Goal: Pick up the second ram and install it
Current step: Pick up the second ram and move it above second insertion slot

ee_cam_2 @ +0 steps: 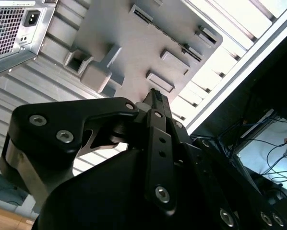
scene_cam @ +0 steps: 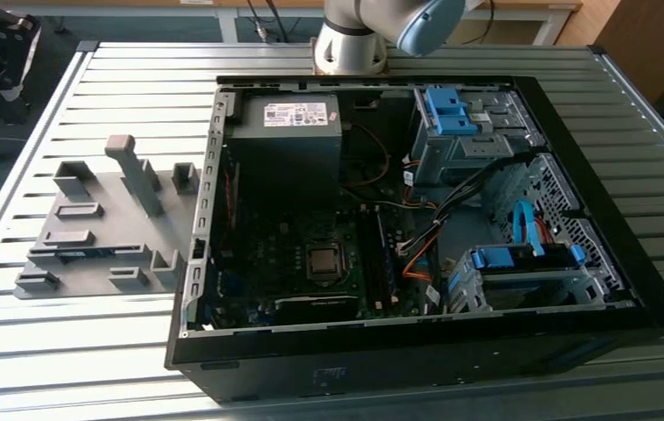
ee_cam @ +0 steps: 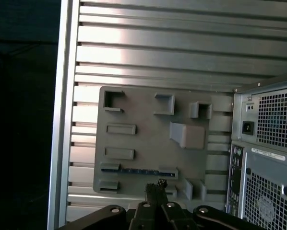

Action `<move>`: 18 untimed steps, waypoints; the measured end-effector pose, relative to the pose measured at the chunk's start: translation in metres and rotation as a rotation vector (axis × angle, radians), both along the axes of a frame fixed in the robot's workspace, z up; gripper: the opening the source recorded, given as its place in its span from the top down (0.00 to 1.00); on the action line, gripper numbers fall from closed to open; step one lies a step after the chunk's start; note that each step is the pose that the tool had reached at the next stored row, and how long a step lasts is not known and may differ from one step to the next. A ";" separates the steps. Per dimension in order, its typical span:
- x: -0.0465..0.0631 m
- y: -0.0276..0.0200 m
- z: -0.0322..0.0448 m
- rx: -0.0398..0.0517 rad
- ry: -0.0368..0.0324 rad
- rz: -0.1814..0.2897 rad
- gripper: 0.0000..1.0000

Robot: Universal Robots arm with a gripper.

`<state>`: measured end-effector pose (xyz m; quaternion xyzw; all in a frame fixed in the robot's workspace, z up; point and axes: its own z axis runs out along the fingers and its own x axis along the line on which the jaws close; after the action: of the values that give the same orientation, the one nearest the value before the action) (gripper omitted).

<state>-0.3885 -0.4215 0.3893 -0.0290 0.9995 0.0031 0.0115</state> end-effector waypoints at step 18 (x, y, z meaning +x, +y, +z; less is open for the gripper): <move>-0.001 -0.0001 -0.0016 -0.0001 -0.0002 0.259 0.89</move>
<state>-0.3896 -0.4216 0.3878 -0.1579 0.9874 0.0045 0.0111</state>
